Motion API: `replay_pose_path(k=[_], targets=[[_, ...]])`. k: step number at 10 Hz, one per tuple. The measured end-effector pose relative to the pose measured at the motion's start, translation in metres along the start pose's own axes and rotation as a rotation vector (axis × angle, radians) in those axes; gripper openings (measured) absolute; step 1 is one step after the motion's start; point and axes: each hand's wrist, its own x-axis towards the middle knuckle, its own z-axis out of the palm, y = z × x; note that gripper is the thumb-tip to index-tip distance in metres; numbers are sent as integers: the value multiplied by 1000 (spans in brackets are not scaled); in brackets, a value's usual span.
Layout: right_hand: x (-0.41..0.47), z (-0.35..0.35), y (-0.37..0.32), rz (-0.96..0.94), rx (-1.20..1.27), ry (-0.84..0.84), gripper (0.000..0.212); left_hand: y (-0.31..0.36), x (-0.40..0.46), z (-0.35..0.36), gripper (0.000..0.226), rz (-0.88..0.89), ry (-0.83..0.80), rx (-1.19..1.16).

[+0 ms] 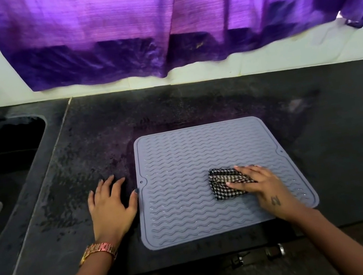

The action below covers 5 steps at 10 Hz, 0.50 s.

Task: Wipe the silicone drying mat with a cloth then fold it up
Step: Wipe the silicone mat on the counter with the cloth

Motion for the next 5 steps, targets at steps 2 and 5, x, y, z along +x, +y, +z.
replay_pose_path(k=[2, 5], targets=[[-31, 5, -6, -108, 4, 182, 74, -1, -1, 0, 77, 3, 2, 1], [-44, 4, -2, -140, 50, 218, 73, -1, 0, 0, 78, 0, -2, -8]])
